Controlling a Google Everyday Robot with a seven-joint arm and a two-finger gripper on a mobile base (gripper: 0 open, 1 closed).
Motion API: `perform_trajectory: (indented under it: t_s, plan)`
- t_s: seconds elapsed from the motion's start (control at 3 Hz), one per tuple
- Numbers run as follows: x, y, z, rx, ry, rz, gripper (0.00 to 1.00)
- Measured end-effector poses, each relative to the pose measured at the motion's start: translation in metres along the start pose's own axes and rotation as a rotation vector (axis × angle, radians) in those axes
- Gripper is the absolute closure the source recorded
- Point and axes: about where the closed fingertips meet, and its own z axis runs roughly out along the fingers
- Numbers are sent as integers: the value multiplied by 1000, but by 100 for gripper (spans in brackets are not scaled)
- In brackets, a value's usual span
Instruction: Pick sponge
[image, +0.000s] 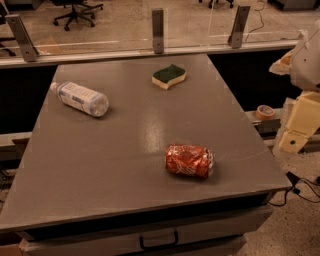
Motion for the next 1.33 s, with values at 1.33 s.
perform_trajectory:
  t_s: [1.33]
  plan:
    - [-90,-86,65,3,-236,-75,0]
